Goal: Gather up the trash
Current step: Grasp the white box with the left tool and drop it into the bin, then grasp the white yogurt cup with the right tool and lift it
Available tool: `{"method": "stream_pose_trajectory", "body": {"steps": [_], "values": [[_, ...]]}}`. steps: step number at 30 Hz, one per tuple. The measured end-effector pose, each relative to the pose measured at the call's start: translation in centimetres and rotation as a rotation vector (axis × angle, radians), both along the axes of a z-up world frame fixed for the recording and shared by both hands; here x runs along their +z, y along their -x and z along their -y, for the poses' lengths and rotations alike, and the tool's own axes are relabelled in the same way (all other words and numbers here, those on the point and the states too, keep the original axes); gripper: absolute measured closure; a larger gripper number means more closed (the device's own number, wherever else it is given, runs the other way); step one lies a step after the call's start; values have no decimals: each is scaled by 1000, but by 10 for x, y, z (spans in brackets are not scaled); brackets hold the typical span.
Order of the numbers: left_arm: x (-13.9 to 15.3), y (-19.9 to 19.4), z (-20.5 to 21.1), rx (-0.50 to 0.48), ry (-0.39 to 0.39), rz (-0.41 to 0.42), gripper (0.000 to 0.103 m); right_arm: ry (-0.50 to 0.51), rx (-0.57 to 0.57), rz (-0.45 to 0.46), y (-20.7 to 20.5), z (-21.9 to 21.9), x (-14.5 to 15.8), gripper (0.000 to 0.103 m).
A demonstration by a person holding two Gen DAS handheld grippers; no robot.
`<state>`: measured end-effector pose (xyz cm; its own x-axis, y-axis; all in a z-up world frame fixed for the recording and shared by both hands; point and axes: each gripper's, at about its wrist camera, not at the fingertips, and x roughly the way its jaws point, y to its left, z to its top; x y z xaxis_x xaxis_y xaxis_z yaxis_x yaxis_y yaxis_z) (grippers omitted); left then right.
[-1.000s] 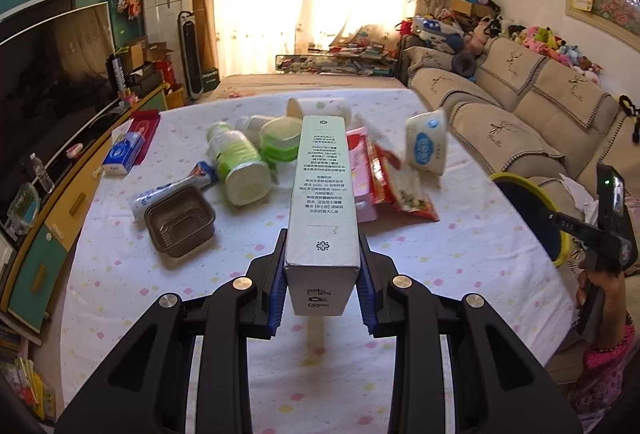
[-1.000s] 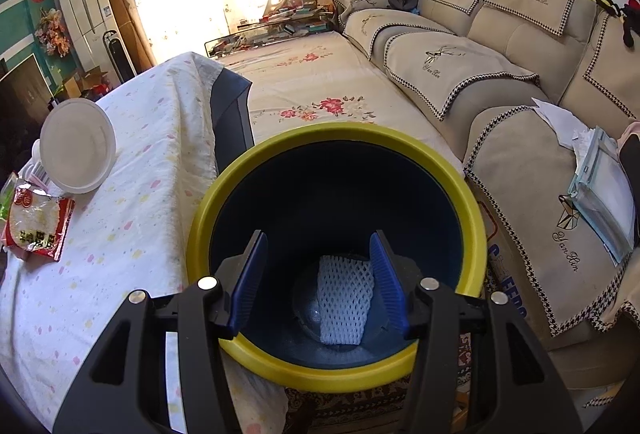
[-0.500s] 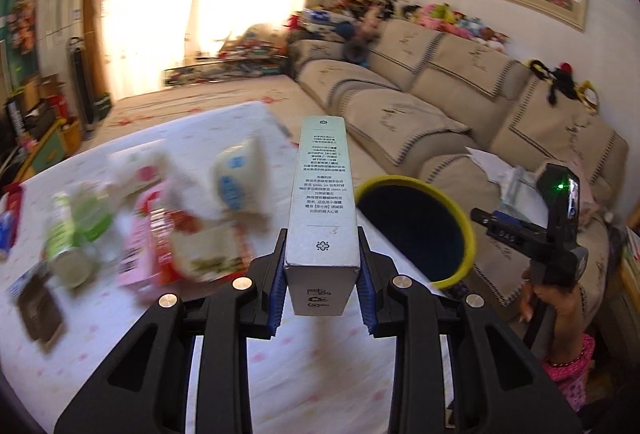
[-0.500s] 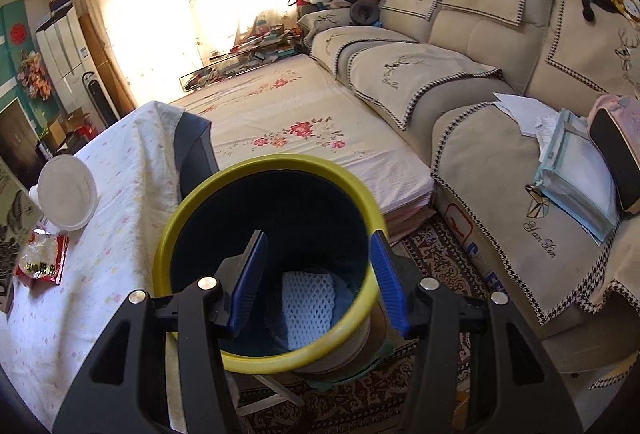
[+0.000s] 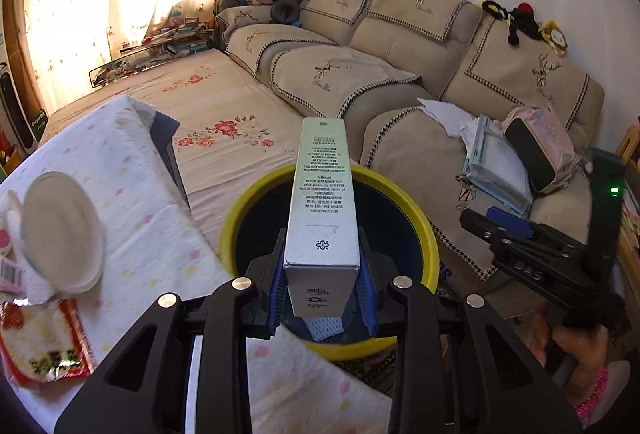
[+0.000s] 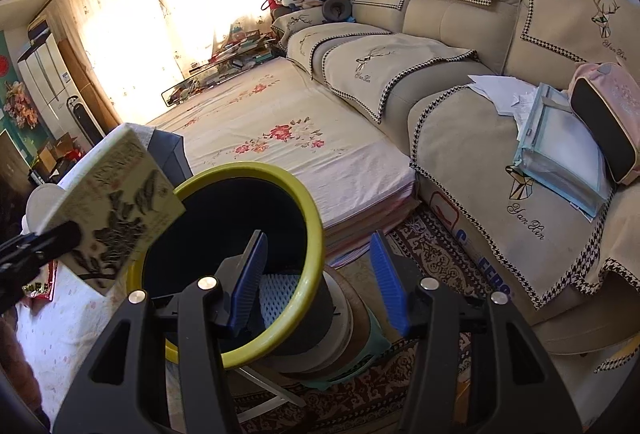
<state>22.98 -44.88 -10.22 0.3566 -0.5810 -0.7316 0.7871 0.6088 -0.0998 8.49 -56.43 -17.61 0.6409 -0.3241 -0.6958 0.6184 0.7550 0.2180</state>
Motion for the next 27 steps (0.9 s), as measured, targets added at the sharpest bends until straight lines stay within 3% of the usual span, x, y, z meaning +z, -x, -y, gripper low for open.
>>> {"method": "stream_pose_trajectory", "body": {"steps": [3,6,12,20,27], "values": [[-11,-6,9,14,-22,-11,71,-3,-6,-3,2,1,0,49],[-12,-7,6,28,-11,-16,56,-4,-4,-4,2,0,0,48],[13,-1,-31,53,42,37,51,-5,20,-7,-4,-9,2,48],[41,-2,-136,169,118,63,45,14,112,-24,-30,-41,5,47],[52,-21,-240,351,142,148,39,30,236,-34,-70,-90,13,47]]}}
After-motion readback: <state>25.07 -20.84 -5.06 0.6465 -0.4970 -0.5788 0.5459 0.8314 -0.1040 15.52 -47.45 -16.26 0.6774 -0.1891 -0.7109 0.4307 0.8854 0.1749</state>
